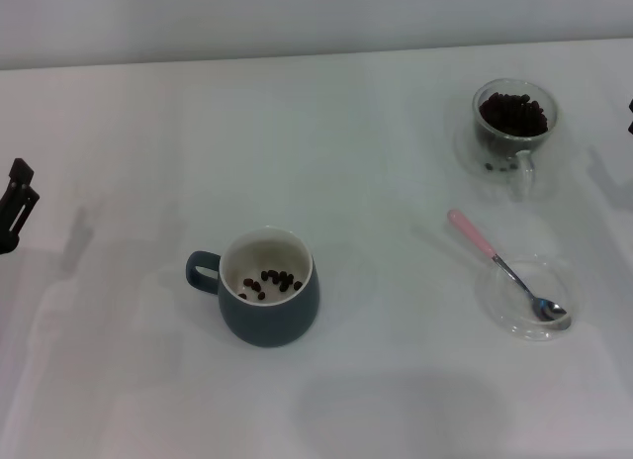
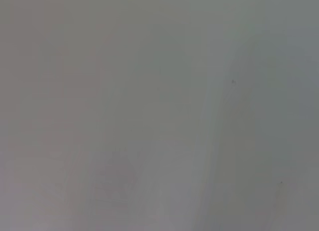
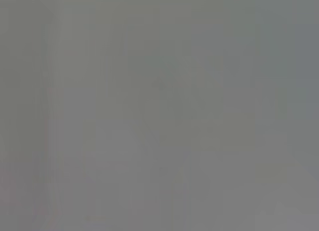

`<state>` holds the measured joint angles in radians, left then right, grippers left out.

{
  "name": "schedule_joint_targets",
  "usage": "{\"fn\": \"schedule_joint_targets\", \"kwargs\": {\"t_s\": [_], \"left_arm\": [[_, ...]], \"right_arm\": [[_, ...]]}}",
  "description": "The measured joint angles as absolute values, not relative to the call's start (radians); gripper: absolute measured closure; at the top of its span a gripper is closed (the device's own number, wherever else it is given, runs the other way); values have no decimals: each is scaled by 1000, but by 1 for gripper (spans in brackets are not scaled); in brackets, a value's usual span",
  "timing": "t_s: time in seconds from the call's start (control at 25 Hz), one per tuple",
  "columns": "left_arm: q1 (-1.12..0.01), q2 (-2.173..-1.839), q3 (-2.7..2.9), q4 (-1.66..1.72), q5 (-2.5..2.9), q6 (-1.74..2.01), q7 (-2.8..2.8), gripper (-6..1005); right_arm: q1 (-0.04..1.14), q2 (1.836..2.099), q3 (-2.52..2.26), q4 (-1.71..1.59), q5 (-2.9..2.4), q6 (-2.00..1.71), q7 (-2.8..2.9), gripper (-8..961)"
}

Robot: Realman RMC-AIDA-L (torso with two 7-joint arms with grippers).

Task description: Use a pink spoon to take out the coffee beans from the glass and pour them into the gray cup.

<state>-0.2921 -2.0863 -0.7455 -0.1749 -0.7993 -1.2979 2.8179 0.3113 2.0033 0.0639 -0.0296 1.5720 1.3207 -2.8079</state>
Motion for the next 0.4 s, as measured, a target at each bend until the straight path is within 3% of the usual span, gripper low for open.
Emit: {"fn": "schedule_joint_targets", "kwargs": {"t_s": [0.12,0.4], "left_arm": [[-291,-2086,-746,-175,-800,-1298,2818,126],[-291,-2087,-764,-174,-839,-1302,2817,126]], "right_arm": [[310,2003,65,-24,1573,1309,-2806,91],[300,2003,67,-1,1597,1314,-2801,91]]}}
